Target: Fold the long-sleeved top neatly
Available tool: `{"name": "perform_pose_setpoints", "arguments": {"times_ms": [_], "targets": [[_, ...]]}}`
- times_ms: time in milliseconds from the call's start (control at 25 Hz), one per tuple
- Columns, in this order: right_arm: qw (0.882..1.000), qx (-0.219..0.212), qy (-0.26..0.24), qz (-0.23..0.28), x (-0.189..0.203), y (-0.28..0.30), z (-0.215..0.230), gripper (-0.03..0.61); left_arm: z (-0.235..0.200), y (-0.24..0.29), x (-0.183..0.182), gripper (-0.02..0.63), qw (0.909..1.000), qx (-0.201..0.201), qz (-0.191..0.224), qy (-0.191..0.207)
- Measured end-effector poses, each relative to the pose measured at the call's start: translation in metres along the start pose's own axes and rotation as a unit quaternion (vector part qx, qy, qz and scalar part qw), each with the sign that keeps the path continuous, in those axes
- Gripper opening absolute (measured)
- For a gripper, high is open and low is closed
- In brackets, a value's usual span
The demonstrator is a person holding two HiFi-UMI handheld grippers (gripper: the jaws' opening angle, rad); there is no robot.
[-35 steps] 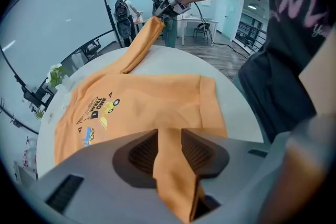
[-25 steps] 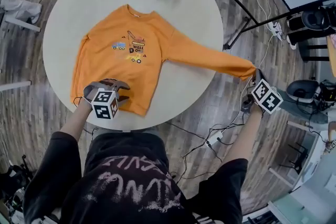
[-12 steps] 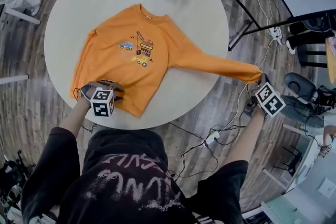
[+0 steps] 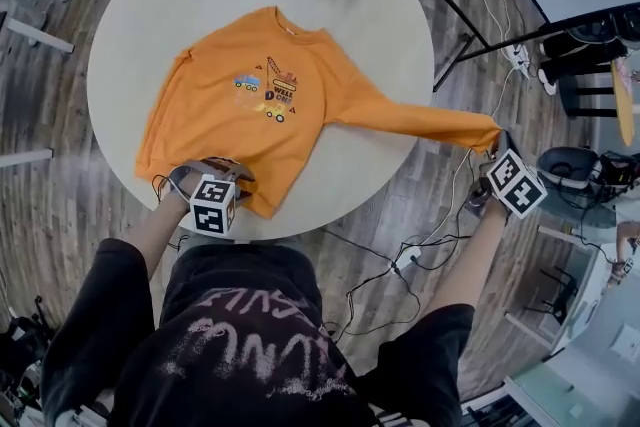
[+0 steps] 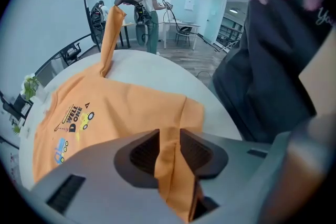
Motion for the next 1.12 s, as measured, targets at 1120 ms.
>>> {"name": "perform_pose_setpoints", "arguments": {"times_ms": [1120], "targets": [[0.977, -0.15, -0.13, 0.077, -0.148, -0.075, -0.364, 0.017, 0.045, -0.089, 0.161, 0.133, 0.9917, -0.074, 0.079, -0.07]]}}
Point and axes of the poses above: the fingertips, and each gripper's own axes: y forward along the fingers, z to its right, x out of its underside, the point moved 9 cm from there along -y, backward along the fingers, and after that the axes turned 6 degrees about -y, right-handed, at the moved point
